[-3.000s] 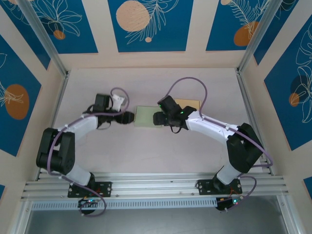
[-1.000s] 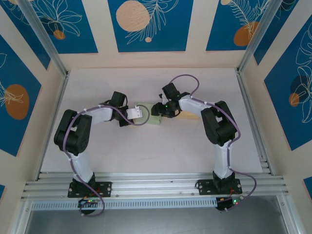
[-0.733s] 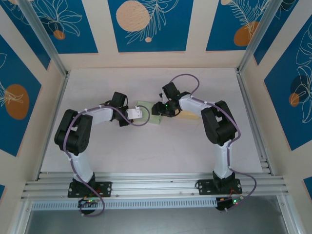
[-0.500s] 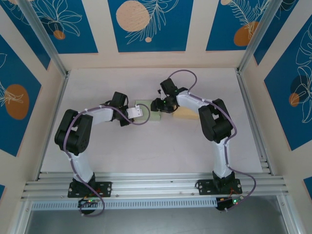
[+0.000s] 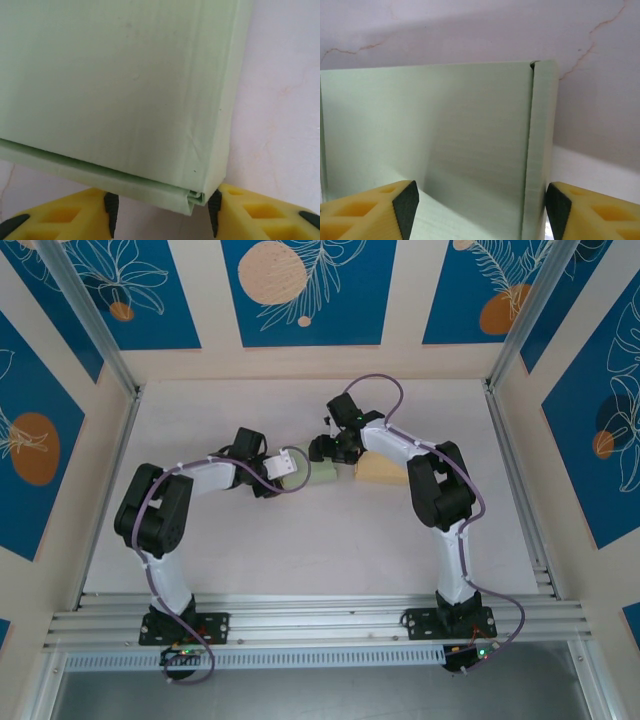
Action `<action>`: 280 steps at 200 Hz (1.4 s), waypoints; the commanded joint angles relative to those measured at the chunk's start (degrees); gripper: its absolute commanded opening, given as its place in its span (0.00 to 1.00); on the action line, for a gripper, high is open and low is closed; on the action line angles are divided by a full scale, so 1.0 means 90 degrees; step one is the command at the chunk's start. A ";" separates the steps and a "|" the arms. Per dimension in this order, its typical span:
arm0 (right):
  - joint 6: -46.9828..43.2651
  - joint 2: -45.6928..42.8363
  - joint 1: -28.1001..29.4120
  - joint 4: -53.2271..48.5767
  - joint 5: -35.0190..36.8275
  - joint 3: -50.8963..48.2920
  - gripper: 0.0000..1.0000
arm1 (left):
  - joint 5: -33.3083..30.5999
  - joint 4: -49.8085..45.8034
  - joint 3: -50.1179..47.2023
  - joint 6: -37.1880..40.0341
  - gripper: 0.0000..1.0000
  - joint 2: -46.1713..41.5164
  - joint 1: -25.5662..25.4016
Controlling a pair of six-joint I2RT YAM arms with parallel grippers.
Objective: Fold the paper box
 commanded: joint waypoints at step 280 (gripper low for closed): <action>-0.2184 -0.7038 -0.2499 0.6053 0.2777 -0.8251 0.99 | -0.2335 0.5388 -0.5999 -0.4476 1.00 -0.5466 0.1624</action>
